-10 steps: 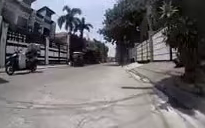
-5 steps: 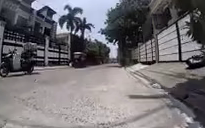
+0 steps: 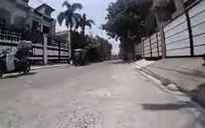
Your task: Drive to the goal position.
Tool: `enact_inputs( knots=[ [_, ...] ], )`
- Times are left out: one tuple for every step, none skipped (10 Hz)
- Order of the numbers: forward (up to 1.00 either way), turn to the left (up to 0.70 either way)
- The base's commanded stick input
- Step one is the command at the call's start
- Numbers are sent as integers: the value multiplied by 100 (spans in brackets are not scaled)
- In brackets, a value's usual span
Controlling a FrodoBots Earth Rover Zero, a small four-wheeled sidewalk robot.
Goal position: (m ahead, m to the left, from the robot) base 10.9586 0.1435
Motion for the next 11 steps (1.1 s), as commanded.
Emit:
enact_inputs(
  knots=[
    [100,0],
    [100,0],
    [100,0],
    [100,0],
    [100,0],
    [100,0],
    [100,0],
    [100,0],
    [100,-8],
    [100,-23],
    [100,-37]
  ],
)
